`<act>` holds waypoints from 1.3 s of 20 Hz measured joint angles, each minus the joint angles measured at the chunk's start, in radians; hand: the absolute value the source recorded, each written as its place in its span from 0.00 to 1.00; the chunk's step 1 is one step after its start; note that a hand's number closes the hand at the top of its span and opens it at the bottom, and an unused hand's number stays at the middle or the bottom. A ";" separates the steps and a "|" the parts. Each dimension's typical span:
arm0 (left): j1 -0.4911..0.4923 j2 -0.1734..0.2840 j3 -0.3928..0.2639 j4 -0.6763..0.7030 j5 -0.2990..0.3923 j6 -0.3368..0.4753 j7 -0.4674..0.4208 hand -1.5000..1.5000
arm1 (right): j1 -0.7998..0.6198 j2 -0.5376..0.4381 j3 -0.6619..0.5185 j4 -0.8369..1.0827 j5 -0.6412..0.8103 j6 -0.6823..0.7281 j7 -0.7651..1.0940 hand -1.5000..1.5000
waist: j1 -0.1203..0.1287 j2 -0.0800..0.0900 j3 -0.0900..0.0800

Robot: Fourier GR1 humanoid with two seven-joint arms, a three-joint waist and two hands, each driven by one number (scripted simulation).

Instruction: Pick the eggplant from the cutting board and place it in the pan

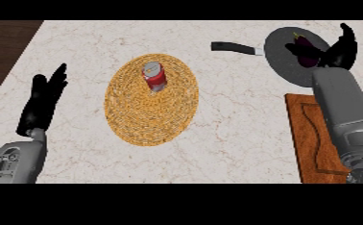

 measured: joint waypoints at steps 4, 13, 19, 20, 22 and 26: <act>0.001 0.004 0.007 0.014 0.001 -0.002 -0.012 0.50 | -0.005 -0.005 -0.042 -0.017 -0.053 -0.065 -0.091 0.00 | -0.004 -0.001 -0.001; 0.033 0.012 0.028 0.003 0.004 0.005 0.002 0.50 | 0.021 -0.029 -0.123 -0.027 -0.176 -0.159 -0.215 0.00 | -0.051 -0.028 -0.005; 0.097 0.019 0.062 0.008 0.011 0.007 -0.031 0.50 | 0.113 0.003 -0.117 -0.155 -0.262 -0.142 -0.258 0.00 | -0.094 -0.047 -0.008; 0.100 0.013 0.061 0.009 0.006 0.014 -0.031 0.50 | 0.135 0.011 -0.107 -0.190 -0.269 -0.126 -0.250 0.00 | -0.102 -0.050 -0.008; 0.112 0.022 0.069 -0.005 0.010 0.009 -0.022 0.50 | 0.197 0.026 -0.091 -0.270 -0.288 -0.078 -0.238 0.00 | -0.115 -0.056 -0.009; 0.131 0.026 0.079 -0.015 0.011 0.010 -0.014 0.50 | 0.328 0.075 -0.044 -0.463 -0.300 0.017 -0.174 0.00 | -0.135 -0.064 -0.011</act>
